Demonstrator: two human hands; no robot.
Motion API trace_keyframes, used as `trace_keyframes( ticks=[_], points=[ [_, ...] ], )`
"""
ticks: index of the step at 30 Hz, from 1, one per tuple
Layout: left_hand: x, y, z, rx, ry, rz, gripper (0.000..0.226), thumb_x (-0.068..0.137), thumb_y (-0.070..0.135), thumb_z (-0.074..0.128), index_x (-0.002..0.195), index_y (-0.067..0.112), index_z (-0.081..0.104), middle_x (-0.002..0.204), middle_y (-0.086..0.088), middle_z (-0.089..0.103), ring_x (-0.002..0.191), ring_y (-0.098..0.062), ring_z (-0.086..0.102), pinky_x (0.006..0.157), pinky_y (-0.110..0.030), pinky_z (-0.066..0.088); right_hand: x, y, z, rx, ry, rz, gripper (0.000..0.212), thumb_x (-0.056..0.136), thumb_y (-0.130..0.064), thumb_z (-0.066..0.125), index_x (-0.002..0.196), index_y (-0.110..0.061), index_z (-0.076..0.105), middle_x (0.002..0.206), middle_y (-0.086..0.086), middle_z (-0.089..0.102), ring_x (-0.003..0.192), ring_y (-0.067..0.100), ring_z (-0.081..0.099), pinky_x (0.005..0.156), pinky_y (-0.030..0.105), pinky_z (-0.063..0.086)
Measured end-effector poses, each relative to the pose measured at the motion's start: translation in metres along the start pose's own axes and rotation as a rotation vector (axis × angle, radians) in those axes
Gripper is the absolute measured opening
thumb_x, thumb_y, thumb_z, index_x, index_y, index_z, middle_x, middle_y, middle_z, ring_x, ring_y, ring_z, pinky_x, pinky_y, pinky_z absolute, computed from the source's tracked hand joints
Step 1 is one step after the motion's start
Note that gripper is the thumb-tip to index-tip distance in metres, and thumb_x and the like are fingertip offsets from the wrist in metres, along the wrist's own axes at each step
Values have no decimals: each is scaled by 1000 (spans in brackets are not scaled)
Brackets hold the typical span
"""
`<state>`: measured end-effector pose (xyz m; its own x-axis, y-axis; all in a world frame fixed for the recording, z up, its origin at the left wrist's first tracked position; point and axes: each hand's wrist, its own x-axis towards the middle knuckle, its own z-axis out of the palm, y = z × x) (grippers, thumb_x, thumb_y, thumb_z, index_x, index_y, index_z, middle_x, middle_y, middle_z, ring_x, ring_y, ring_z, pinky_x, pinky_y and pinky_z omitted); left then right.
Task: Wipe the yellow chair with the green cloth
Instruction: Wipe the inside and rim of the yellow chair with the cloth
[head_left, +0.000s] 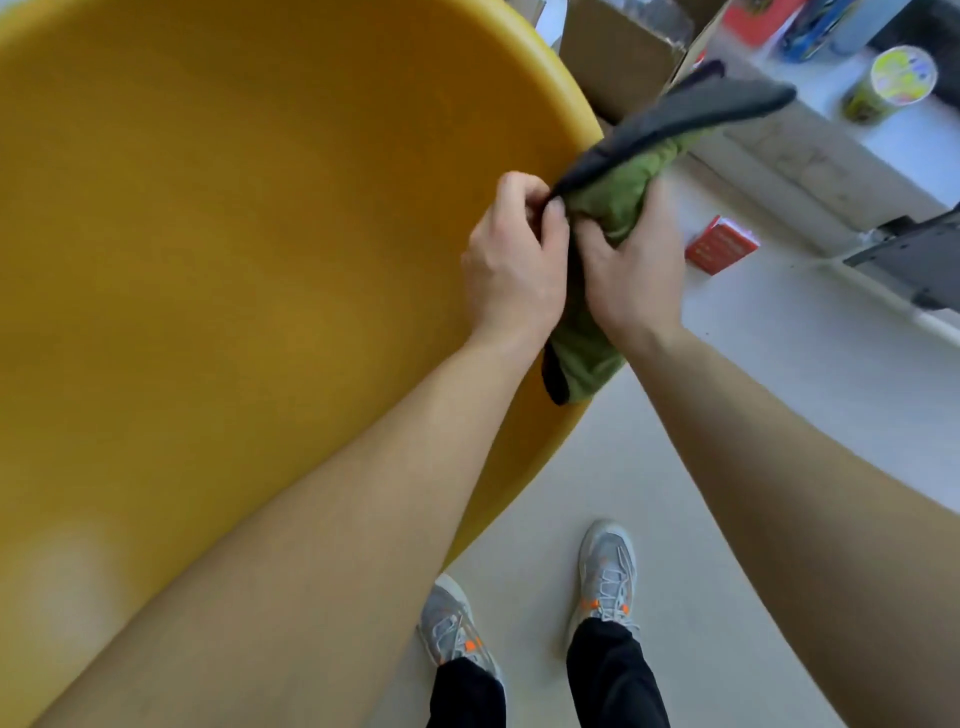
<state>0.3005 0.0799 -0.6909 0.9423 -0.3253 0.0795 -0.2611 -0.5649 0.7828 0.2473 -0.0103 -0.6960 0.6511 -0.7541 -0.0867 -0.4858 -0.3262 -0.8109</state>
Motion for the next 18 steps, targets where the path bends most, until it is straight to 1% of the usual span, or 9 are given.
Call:
trace_keyframes(
  ticks=[2, 4, 5, 7, 8, 11, 14, 16, 18],
  points=[
    [2, -11, 5, 59, -66, -62, 15, 101, 34, 46, 107, 22, 53, 96, 2, 68, 83, -22, 61, 65, -33, 43, 5, 0, 3, -36, 12, -87, 55, 82, -38, 59, 132, -19, 47, 121, 0, 61, 111, 19, 57, 89, 35, 48],
    [-18, -34, 12, 162, -252, -54, 16, 102, 34, 44, 111, 21, 48, 97, -2, 65, 80, -26, 55, 67, -36, 37, -11, 20, 9, -41, 19, -86, 66, 83, -33, 58, 145, -28, 35, 133, -5, 57, 119, 14, 54, 93, 31, 44],
    [-33, -45, 15, 189, -331, -31, 11, 102, 32, 46, 107, 22, 44, 92, 0, 61, 77, -25, 50, 65, -36, 35, -24, 35, 13, -25, 31, -57, 69, 83, -30, 56, 147, -31, 30, 134, -7, 56, 118, 13, 55, 93, 31, 44],
    [-68, -67, 19, 260, -433, 36, 14, 101, 29, 49, 95, 25, 36, 85, 5, 51, 72, -26, 48, 62, -37, 32, -55, 66, 23, 9, 66, 52, 70, 81, -31, 53, 145, -35, 24, 122, -7, 62, 101, 13, 60, 84, 29, 44],
    [-83, -79, 20, 293, -462, 70, 14, 100, 28, 49, 95, 24, 38, 85, 3, 52, 74, -29, 52, 60, -37, 32, -71, 78, 32, 25, 80, 122, 69, 81, -33, 52, 143, -36, 22, 112, -5, 65, 91, 15, 61, 78, 29, 44],
    [-120, -116, 11, 380, -528, 127, 11, 99, 28, 51, 106, 20, 50, 94, -2, 62, 86, -30, 58, 58, -38, 35, -122, 105, 60, 83, 105, 324, 64, 85, -36, 51, 140, -36, 20, 94, -4, 66, 76, 15, 64, 69, 29, 44],
    [-158, -150, -18, 449, -630, 98, 17, 101, 31, 48, 115, 22, 53, 96, 0, 63, 90, -28, 57, 58, -40, 43, -174, 116, 86, 122, 79, 482, 63, 89, -30, 52, 141, -36, 17, 88, -12, 61, 72, 0, 61, 69, 28, 44],
    [-181, -172, -44, 551, -714, 34, 20, 102, 31, 45, 118, 24, 53, 101, 0, 64, 95, -28, 58, 62, -41, 47, -216, 116, 104, 155, -27, 624, 66, 92, -25, 55, 144, -29, 14, 94, -6, 61, 74, 13, 62, 73, 29, 42],
    [-195, -188, -69, 663, -805, -69, 20, 102, 28, 45, 120, 26, 53, 107, -1, 66, 95, -29, 61, 64, -37, 46, -252, 110, 117, 238, -164, 799, 63, 94, -20, 58, 143, -18, 19, 100, -5, 58, 90, 24, 62, 79, 30, 40]
  ],
)
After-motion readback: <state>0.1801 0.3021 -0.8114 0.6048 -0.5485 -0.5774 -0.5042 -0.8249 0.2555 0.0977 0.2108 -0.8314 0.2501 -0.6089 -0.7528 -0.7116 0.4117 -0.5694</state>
